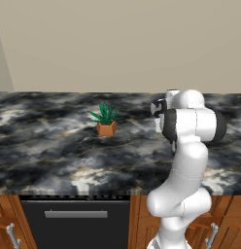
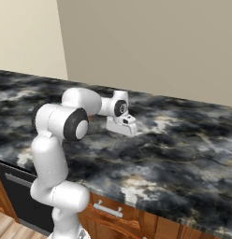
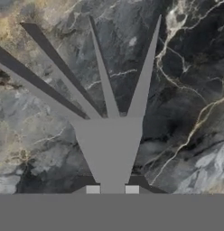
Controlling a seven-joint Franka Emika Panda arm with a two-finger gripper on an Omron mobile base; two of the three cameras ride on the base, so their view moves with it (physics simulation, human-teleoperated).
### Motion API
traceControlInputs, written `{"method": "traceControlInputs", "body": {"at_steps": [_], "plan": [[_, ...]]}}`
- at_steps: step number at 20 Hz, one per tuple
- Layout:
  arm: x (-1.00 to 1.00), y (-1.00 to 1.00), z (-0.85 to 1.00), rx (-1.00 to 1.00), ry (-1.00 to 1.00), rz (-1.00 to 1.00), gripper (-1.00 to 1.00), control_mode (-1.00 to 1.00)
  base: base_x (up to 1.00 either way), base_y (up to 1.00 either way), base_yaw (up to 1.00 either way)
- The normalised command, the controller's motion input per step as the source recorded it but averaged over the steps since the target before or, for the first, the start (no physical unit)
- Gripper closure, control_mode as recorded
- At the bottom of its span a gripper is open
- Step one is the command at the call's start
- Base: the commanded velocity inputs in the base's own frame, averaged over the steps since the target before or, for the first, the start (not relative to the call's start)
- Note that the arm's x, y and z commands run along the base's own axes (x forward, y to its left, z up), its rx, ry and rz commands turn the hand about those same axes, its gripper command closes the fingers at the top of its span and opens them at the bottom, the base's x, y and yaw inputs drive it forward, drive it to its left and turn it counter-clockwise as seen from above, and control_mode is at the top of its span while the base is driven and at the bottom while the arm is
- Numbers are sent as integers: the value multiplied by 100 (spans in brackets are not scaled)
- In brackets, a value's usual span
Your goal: Organize the utensils by type. Pick up the wooden spoons from the counter and place them in the open cabinet. Then pick up the metallic utensils from the counter and place them in the open drawer.
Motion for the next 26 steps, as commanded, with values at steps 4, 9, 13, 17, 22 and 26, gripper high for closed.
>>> {"method": "traceControlInputs", "body": {"at_steps": [4, 9, 13, 17, 22, 26], "plan": [[-53, 13, 62, 0, -21, 0, 100, -100, 0, 0, 0], [-40, 20, 58, 0, -14, 1, 100, -100, 0, 0, 0], [-35, 22, 57, 0, -1, 2, 100, -100, 0, 0, 0], [-39, 18, 47, 0, -1, 11, 100, -100, 0, 0, 0], [-41, 9, 38, -2, -1, 18, 100, -100, 0, 0, 0], [-51, 7, 31, 0, -5, 17, 100, -100, 0, 0, 0]]}}
